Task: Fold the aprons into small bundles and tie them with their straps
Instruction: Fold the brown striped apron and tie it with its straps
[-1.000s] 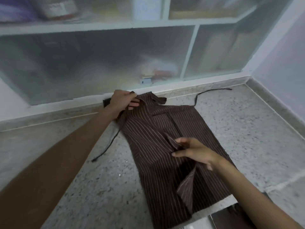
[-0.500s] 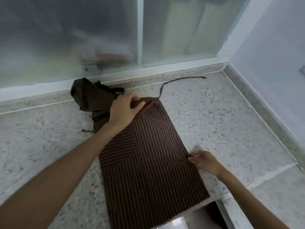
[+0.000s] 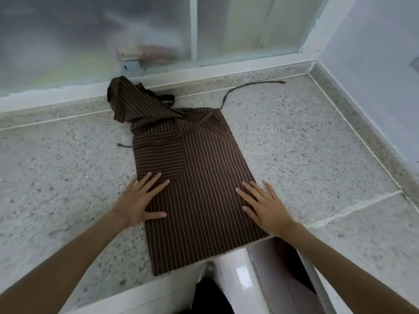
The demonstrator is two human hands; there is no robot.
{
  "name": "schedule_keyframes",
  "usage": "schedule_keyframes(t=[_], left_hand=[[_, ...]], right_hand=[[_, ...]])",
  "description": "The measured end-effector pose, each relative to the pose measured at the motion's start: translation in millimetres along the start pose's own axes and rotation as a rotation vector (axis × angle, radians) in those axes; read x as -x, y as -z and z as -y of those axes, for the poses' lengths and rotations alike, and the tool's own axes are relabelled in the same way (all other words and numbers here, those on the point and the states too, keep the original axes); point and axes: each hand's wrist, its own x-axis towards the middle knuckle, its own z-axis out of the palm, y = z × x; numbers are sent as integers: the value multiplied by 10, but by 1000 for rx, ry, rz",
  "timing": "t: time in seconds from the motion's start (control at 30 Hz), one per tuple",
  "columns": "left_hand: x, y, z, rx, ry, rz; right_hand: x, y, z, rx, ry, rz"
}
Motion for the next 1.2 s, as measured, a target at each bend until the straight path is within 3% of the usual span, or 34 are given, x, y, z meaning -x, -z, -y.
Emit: schedule_keyframes(t=[0.1,0.2,0.3,0.4,0.5,0.57,0.67,0.77,0.83,0.9,0.97,1.1,1.2], left_hand=[[307,-10,37,-12,9,153],[762,-73,63,82,-44,153],[1090,-72,50,216,-4,189],[1238,-66,103,206,116,58],[1194,-23,222,188,372,-46],[1123,8,285,239,419,65],[1017,122,388,239,374,269],[803,414,614,365,377,368],[591,632,820,523,471,225],[351,815,1054,551,659,-4],[62,905,1277,633,835,-135],[-457,867,1628,1023,975,-180],[-701,884,1771,1118,1026,-306]], right_hand=[[234,73,295,-5,54,-9],[518,67,614,-86,157,-29],[632,213,844,-186,210,87],[406,345,1087,-191,223,102],[-57,403,1312,-216,76,50],[-298,423,1383,-172,12,84],[-437,485,1346,-8,70,219],[-645,715,1203,-126,84,427],[-942,922,1119,-306,57,439],[-1333,1103,1052,-483,-22,227],[-1759,1197,991,-536,-88,65],[-2315,1073,946,-363,-4,224],[-2505,934,1015,-304,101,205]])
